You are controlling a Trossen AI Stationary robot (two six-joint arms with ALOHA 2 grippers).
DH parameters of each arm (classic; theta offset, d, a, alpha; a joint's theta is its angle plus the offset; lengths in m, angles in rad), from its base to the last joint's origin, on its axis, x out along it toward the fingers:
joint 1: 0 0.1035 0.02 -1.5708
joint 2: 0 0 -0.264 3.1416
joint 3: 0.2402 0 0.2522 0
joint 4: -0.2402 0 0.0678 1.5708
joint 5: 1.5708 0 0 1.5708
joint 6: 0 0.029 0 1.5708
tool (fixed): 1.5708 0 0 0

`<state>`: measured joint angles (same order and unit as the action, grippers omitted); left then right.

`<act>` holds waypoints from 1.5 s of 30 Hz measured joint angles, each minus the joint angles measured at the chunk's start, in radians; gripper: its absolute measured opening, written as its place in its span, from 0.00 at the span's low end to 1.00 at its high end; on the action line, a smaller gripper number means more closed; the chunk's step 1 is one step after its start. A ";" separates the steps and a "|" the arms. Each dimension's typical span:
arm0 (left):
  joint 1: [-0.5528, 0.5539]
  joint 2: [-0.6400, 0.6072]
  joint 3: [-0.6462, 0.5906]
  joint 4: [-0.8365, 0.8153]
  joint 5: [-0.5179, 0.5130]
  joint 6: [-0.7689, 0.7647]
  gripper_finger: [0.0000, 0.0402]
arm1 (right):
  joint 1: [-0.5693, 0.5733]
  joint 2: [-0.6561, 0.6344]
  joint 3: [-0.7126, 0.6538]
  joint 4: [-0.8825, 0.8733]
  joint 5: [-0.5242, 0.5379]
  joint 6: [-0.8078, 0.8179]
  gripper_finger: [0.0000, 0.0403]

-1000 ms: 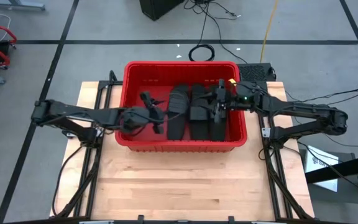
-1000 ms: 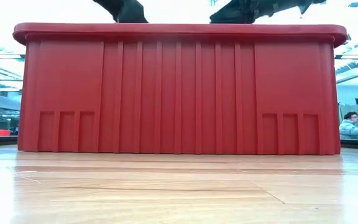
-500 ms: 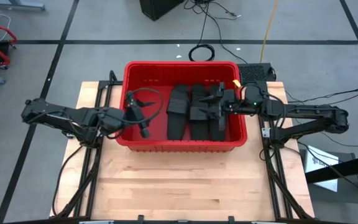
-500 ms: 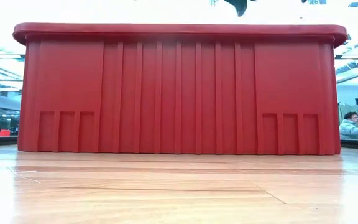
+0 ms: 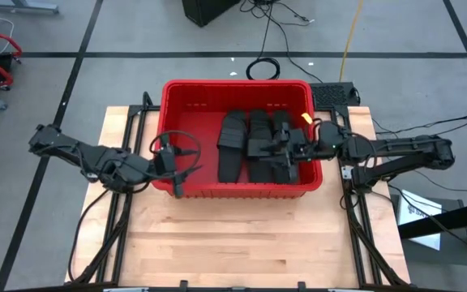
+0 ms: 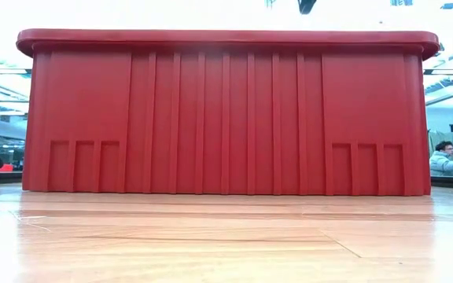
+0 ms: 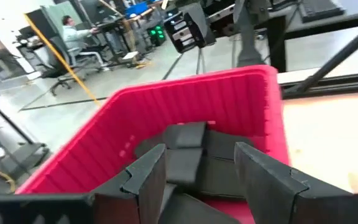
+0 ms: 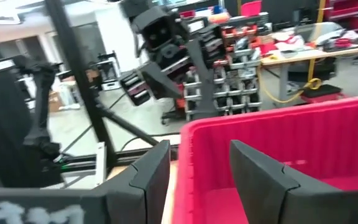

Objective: Pick and place slides into bin
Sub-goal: Return to Home Position

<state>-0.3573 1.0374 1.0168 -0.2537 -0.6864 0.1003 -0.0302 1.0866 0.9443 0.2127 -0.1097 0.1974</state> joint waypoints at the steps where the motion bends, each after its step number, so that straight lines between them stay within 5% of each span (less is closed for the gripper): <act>1: -0.009 0.000 0.000 0.000 0.000 -0.008 0.49 | 0.015 0.000 0.000 0.000 0.001 -0.004 0.39; 19: -0.177 0.000 0.000 0.005 -0.005 -0.100 0.49 | 0.219 0.000 0.000 0.070 0.019 -0.026 0.39; 29: -0.252 -0.008 0.000 0.012 -0.142 -0.106 0.49 | 0.280 0.000 0.000 0.093 0.109 -0.034 0.39; 45: -0.366 -0.088 0.000 -0.046 -0.101 -0.106 0.49 | 0.411 -0.086 0.000 0.058 0.107 -0.095 0.39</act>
<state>-0.7238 0.9490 1.0168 -0.2996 -0.7875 -0.0055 0.3804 1.0010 0.9440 0.2708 -0.0025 0.1024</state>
